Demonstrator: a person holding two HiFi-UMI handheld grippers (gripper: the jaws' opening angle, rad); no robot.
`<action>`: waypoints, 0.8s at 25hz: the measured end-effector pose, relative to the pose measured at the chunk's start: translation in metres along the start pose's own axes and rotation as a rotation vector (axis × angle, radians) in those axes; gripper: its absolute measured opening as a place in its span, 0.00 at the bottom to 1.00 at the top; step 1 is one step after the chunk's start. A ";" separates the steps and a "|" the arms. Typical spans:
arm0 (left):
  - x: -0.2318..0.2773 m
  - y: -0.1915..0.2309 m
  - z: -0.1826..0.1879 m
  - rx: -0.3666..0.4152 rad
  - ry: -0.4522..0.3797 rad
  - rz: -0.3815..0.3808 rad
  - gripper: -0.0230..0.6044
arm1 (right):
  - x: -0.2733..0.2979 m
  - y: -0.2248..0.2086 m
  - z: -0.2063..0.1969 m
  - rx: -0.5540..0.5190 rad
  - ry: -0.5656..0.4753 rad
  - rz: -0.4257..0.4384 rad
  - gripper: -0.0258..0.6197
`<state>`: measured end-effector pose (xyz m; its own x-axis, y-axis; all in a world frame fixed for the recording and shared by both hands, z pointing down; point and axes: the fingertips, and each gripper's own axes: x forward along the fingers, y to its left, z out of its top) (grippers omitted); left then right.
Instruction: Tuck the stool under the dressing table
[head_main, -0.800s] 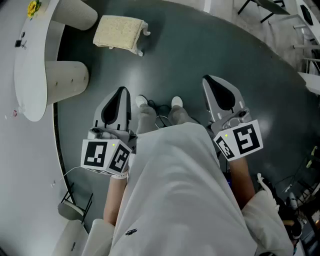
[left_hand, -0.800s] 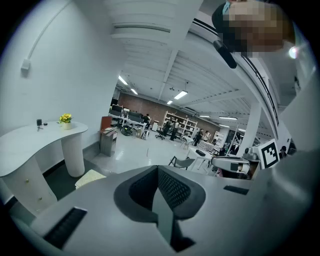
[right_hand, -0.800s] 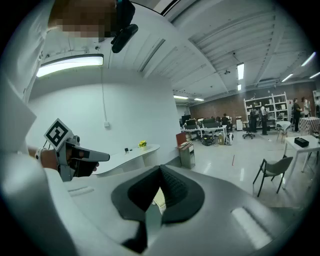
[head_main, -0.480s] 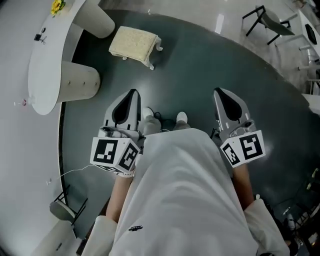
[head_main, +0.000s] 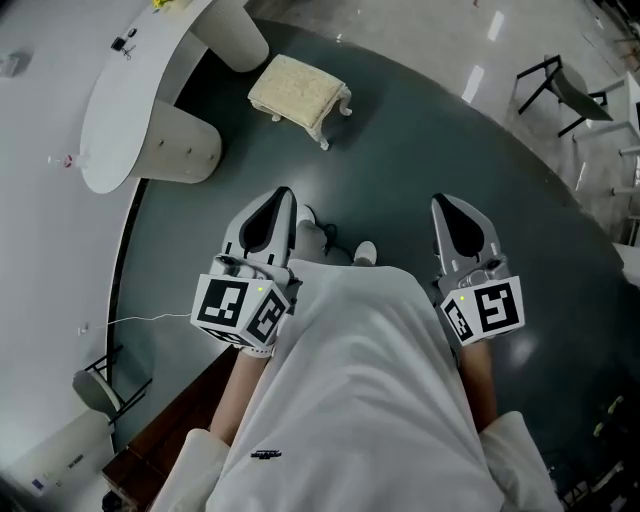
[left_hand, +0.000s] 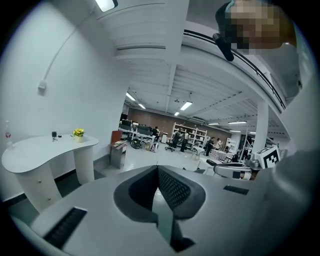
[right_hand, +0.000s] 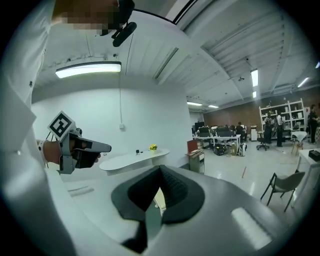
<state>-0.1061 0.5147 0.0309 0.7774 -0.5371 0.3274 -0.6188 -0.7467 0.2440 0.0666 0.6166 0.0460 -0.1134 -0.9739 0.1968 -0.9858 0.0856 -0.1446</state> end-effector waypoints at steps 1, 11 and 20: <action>0.001 0.001 0.000 0.002 0.003 0.001 0.05 | 0.001 -0.001 0.003 -0.011 -0.008 -0.003 0.05; 0.034 0.023 0.016 0.009 -0.006 -0.005 0.05 | 0.040 -0.018 0.010 0.012 -0.040 0.003 0.05; 0.108 0.096 0.039 -0.030 0.040 -0.046 0.05 | 0.146 -0.028 0.029 0.050 -0.004 0.008 0.05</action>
<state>-0.0768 0.3700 0.0541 0.8004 -0.4861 0.3509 -0.5860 -0.7580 0.2865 0.0814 0.4660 0.0508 -0.1208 -0.9741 0.1913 -0.9773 0.0829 -0.1947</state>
